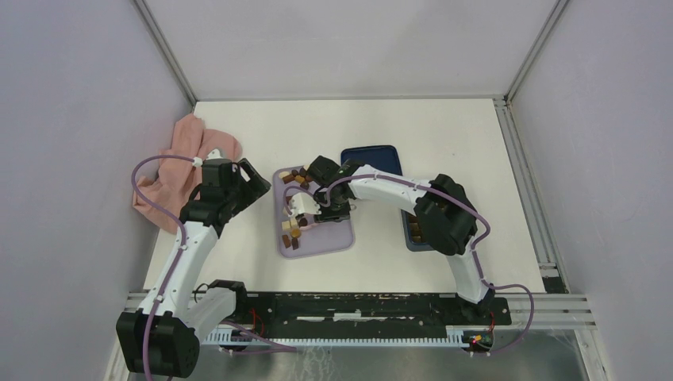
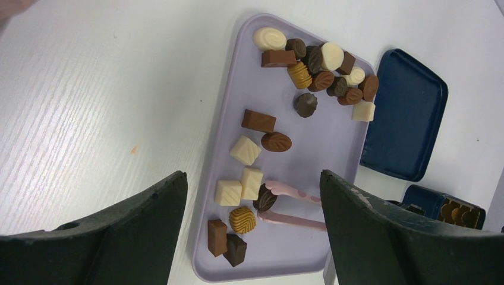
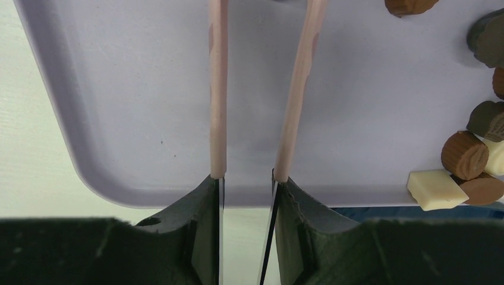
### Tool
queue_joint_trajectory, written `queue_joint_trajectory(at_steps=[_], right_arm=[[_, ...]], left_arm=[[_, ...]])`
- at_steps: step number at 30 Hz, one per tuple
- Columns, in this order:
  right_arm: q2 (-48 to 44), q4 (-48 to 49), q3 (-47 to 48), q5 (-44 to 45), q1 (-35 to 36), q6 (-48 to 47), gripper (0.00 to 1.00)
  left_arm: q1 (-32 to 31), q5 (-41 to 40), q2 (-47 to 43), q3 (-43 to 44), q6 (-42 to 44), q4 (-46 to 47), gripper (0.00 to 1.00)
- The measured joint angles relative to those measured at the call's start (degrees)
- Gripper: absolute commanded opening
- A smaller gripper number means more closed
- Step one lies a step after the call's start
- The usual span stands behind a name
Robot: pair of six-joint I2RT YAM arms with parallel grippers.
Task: Pack the chocolate
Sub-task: Pick up the fake chocolate from the plate.
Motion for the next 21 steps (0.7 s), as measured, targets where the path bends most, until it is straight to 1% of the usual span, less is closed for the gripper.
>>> queue_joint_trajectory(at_steps=[11,21], right_arm=[[-4.5,2.1,-6.2,1.0,-0.6,0.3,0.37],[-7.9,3.7,-9.2,-0.3,-3.6,0.9,0.35]], left_arm=[[0.0,0.0,-0.1,0.0,0.0,0.0,0.87],[0.0,0.3,-0.2,-0.1,0.0,0.4,0.87]])
